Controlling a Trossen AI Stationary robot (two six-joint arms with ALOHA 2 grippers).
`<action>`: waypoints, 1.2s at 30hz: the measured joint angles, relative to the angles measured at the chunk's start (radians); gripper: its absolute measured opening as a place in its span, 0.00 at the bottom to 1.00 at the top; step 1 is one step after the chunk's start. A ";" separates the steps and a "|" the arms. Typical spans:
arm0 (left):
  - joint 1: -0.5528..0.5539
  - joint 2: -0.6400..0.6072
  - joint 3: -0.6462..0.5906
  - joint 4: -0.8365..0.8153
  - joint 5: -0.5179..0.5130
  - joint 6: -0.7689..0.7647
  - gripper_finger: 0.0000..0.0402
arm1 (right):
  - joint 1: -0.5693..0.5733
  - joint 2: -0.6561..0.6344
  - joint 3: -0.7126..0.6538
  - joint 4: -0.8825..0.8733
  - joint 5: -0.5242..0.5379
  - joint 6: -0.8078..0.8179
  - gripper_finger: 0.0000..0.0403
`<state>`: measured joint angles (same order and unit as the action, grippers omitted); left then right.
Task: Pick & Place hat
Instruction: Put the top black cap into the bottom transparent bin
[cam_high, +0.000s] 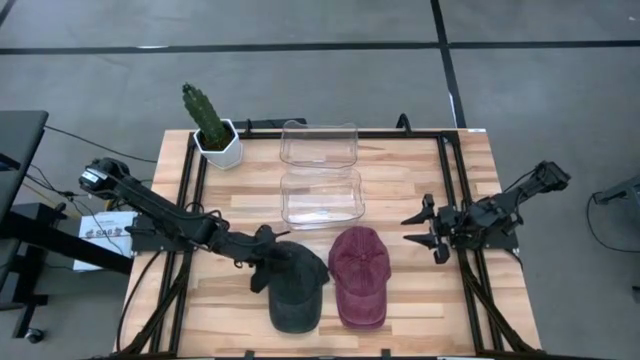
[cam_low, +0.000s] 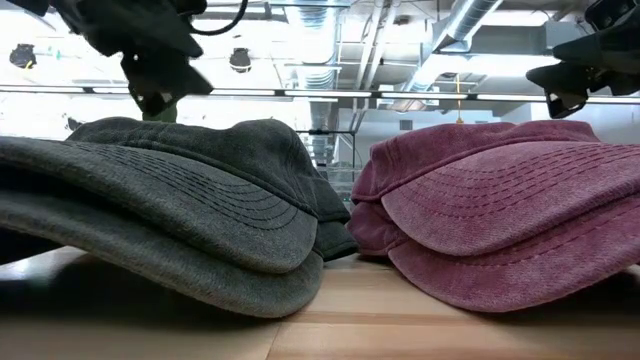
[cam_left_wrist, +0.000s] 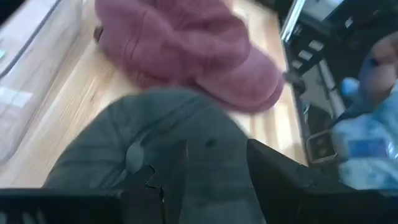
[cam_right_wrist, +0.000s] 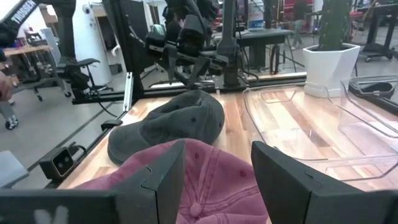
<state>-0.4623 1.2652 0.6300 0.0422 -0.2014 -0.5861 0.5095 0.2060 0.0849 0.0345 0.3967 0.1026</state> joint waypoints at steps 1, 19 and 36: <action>0.003 0.000 0.000 -0.030 -0.003 -0.004 0.41 | 0.000 0.009 0.000 0.006 0.000 -0.002 0.43; 0.122 0.051 0.031 -0.124 -0.015 0.212 0.41 | 0.001 0.043 0.000 0.026 -0.005 0.003 0.43; 0.118 0.077 0.031 -0.109 0.061 0.204 0.38 | 0.001 0.043 0.000 0.026 -0.004 0.003 0.43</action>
<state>-0.3440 1.3421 0.6609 -0.0666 -0.1402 -0.3817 0.5102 0.2493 0.0849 0.0605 0.3923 0.1055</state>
